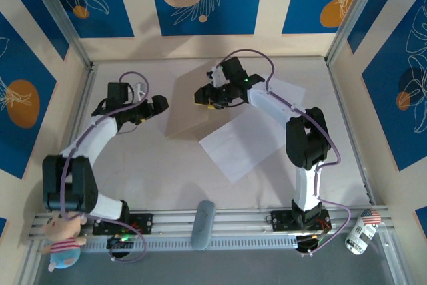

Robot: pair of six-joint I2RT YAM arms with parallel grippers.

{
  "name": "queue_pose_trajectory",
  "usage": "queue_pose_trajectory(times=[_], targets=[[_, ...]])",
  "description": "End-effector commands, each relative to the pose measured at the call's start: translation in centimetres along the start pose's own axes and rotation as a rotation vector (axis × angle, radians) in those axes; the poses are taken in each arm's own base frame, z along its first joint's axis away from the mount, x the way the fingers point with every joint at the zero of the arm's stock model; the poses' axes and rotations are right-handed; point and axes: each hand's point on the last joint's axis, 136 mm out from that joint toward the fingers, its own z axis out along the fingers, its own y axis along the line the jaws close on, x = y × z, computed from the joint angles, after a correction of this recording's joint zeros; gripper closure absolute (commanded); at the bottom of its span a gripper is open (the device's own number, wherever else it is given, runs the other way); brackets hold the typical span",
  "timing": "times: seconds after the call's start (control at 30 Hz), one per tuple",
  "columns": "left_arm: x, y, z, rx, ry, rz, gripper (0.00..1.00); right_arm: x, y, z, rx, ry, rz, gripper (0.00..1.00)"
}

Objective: Put the files into the folder

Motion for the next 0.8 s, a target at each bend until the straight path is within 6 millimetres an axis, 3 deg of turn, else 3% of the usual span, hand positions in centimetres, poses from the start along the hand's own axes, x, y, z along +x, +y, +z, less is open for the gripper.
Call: queue_pose_trajectory(times=[0.0,0.13,0.3,0.43,0.77], targets=[[0.8,-2.8,-1.1,-0.013,-0.073,0.202,0.00,-0.9,3.9,-0.7,-0.101,0.007,-0.020,0.42],[2.8,-6.1,-2.0,-0.003,-0.134,0.436,0.00,-1.9,5.6,-0.1,-0.141,0.011,-0.008,0.34],[4.5,-8.5,-2.6,0.001,-0.212,0.633,0.00,-2.6,6.8,1.0,-0.167,0.021,0.010,0.29],[4.1,-7.9,-2.0,-0.070,-0.243,0.679,0.00,-3.0,7.7,2.0,-0.189,0.034,0.021,0.27],[0.1,-3.5,-2.0,-0.410,-0.327,0.604,0.00,-3.5,10.0,3.3,-0.233,0.055,0.011,0.24]])
